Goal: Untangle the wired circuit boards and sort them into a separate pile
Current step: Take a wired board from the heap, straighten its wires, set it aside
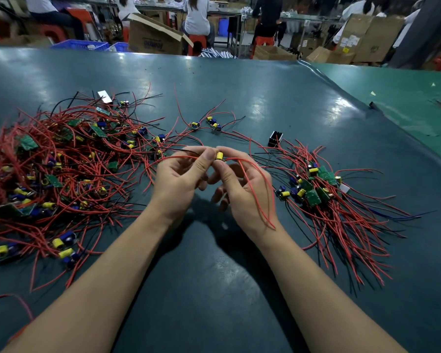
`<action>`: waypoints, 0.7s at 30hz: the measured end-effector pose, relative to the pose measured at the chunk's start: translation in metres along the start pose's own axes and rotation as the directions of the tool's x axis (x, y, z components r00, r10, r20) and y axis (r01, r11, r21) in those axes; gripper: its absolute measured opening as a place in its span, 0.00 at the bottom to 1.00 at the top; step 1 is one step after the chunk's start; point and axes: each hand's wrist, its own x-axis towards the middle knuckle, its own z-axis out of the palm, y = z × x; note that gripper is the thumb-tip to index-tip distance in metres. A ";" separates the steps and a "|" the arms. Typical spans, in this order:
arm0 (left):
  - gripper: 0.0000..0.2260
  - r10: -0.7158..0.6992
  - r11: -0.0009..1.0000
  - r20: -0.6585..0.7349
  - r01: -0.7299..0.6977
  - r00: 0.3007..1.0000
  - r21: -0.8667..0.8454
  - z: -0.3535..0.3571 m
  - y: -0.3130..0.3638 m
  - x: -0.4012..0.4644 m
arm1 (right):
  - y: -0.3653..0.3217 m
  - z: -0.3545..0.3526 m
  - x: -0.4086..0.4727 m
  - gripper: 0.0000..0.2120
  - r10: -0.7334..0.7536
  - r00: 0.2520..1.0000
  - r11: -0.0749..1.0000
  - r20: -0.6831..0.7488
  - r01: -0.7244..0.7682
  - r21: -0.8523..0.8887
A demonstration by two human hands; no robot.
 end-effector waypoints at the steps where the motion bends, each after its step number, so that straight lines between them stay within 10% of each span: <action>1: 0.10 0.021 1.000 -0.004 -0.021 1.000 0.019 0.000 0.000 0.000 | 0.000 -0.001 0.001 0.07 0.025 1.000 1.000 -0.012 -0.025 -0.014; 5: 0.13 0.006 0.996 -0.055 -0.001 0.998 0.090 0.000 0.000 0.001 | -0.001 -0.004 0.002 0.06 0.065 0.998 0.998 -0.014 -0.065 0.012; 8: 0.15 -0.064 0.995 -0.061 0.068 0.996 0.075 0.001 0.002 0.001 | -0.005 -0.003 0.004 0.10 0.032 0.962 0.999 -0.272 -0.043 -0.031; 11: 0.12 -0.056 0.994 -0.098 0.065 0.994 0.089 0.000 0.003 0.000 | -0.009 -0.014 0.012 0.14 0.237 0.767 0.950 -0.597 -0.054 0.307; 15: 0.11 0.011 0.980 -0.138 0.016 0.990 0.199 -0.002 0.003 0.000 | -0.007 -0.030 0.015 0.15 0.536 0.540 0.801 -0.649 -0.081 0.594; 21: 0.09 0.153 0.843 -0.087 -0.084 0.984 0.531 -0.004 -0.004 -0.006 | -0.006 -0.016 0.012 0.10 0.514 0.679 0.822 -0.524 -0.215 0.528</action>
